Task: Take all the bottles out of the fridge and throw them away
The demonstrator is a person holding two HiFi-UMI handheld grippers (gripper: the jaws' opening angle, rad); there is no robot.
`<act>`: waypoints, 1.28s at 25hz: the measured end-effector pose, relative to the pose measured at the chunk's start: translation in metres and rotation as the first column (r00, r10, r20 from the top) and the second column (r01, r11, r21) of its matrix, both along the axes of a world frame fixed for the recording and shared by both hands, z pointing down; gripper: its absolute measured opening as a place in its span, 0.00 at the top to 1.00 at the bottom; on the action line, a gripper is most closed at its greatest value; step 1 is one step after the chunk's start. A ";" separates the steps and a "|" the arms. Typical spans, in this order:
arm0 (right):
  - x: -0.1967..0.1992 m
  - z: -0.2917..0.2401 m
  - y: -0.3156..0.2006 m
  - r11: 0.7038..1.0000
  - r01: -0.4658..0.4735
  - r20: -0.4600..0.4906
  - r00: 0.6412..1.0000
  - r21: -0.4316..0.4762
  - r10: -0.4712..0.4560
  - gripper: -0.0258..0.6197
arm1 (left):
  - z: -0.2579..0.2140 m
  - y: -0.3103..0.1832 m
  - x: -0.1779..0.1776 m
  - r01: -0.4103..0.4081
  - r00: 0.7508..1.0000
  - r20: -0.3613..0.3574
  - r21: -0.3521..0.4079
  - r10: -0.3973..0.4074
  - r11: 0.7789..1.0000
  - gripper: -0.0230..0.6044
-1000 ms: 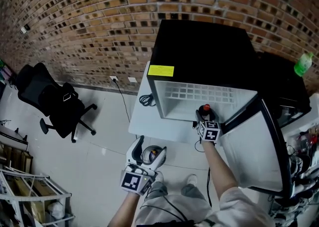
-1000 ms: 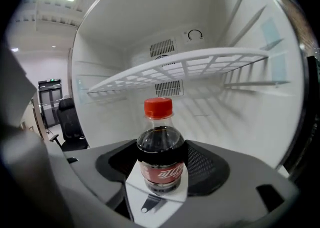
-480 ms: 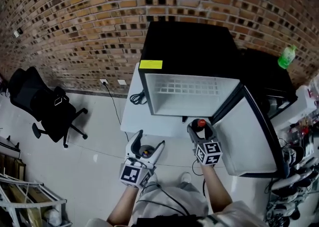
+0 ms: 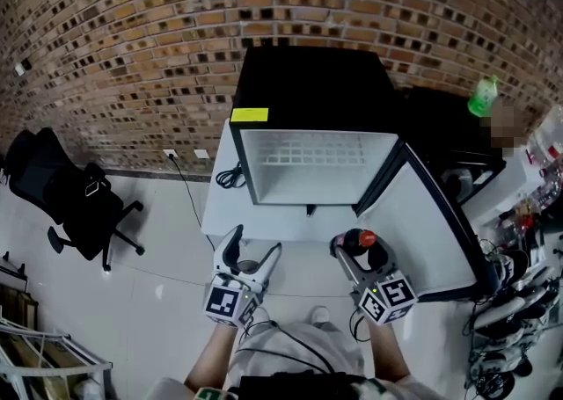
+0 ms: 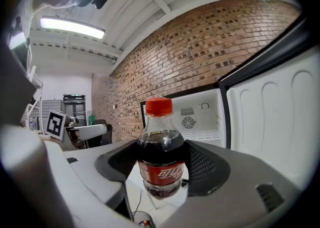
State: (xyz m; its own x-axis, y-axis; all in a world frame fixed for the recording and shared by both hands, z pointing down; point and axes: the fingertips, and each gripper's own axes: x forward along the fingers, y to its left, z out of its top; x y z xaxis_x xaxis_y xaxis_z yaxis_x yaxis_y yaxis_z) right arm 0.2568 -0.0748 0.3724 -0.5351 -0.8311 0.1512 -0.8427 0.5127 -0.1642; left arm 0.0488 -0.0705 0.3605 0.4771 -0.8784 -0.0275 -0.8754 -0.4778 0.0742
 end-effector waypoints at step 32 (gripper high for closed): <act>-0.088 0.001 0.023 0.961 0.275 -0.021 0.961 -0.013 -0.275 0.48 | 0.005 0.041 -0.058 0.172 0.985 -0.001 -0.039 -0.172 0.984 0.38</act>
